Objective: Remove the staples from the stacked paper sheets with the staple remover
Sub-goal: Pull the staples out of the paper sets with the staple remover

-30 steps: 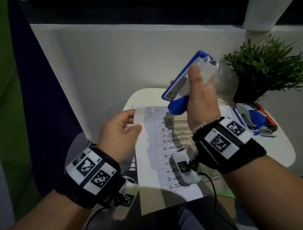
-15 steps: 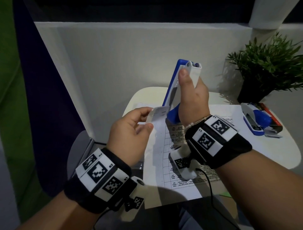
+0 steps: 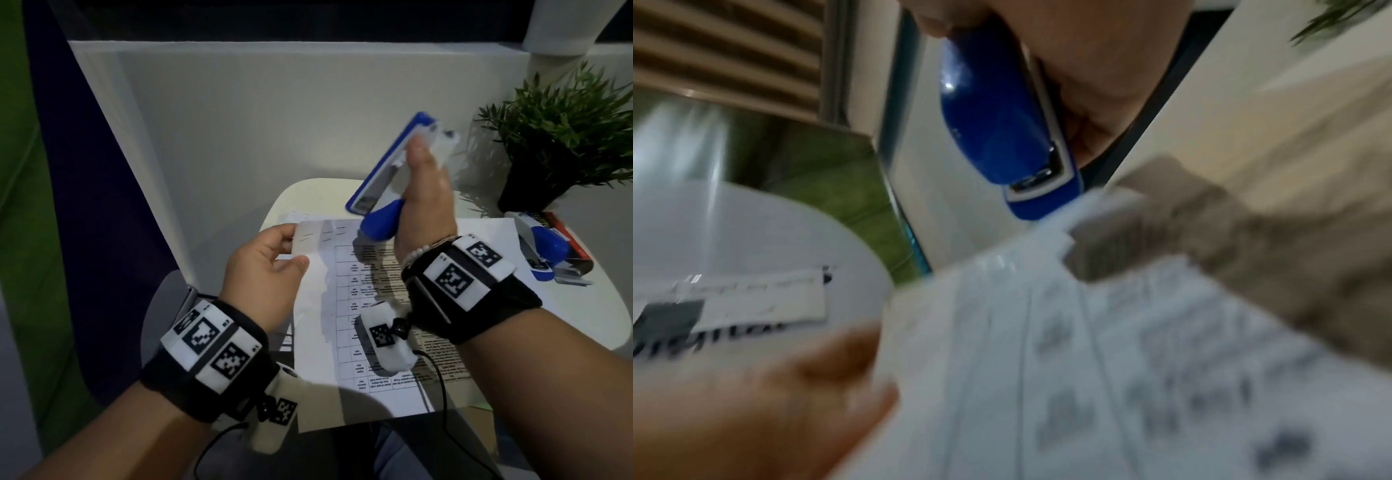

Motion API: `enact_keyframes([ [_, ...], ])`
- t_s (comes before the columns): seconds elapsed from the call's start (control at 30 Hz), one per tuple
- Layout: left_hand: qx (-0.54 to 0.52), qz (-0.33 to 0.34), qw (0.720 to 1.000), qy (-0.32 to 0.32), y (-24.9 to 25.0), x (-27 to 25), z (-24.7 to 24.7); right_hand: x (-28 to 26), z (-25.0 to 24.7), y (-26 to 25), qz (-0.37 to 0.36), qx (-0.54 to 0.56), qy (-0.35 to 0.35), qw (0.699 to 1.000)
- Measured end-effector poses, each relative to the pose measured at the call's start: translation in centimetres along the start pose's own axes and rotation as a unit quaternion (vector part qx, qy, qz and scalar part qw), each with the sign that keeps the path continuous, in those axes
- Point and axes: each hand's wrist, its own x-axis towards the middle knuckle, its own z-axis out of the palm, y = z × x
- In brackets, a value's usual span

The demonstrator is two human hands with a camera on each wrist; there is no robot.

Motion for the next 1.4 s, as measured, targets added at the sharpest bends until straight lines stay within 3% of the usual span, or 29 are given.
enact_keyframes([
  [0.13,0.042,-0.020,0.996,0.074,-1.1,1.6,-1.6,1.1,-2.7,0.0,0.013,0.034,0.090,0.995],
  [0.23,0.089,0.014,0.991,0.099,-1.2,2.0,-2.1,0.0,-4.6,1.6,0.080,-0.104,0.064,0.989],
  [0.33,0.170,0.126,0.977,0.038,-1.7,1.2,-1.7,-1.2,-5.9,3.1,0.118,-0.197,0.063,0.971],
  [0.43,0.274,0.235,0.932,-0.041,-2.8,0.0,-1.2,-1.8,-6.3,2.9,0.129,-0.208,0.076,0.967],
  [0.5,0.305,0.263,0.913,-0.071,-3.8,-0.4,-1.2,-2.1,-6.5,2.6,0.130,-0.216,0.065,0.965],
  [0.6,0.310,0.266,0.909,-0.088,-4.6,-0.8,-1.1,-2.3,-6.6,2.5,0.130,-0.220,0.049,0.966],
  [0.7,0.294,0.261,0.913,-0.105,-4.7,-1.0,-1.2,-2.5,-6.4,2.6,0.129,-0.241,0.035,0.961],
  [0.8,0.239,0.228,0.941,-0.071,-3.7,-1.0,-1.5,-2.7,-6.0,2.5,0.114,-0.276,0.007,0.954],
  [0.93,0.088,0.060,0.993,0.045,-1.2,-0.7,-1.4,-2.1,-5.5,1.9,0.101,-0.325,-0.059,0.938],
  [1.07,0.032,-0.010,0.998,0.053,0.3,0.3,-1.7,-1.4,-4.0,-0.4,0.058,-0.160,-0.004,0.985],
  [1.17,0.005,-0.054,0.998,0.044,0.2,0.5,-1.6,-1.1,-2.4,-2.2,0.011,-0.026,0.014,1.000],
  [1.4,-0.001,-0.015,1.000,0.019,0.9,-0.6,-0.8,-1.3,0.4,-2.6,-0.036,0.017,-0.059,0.997],
])
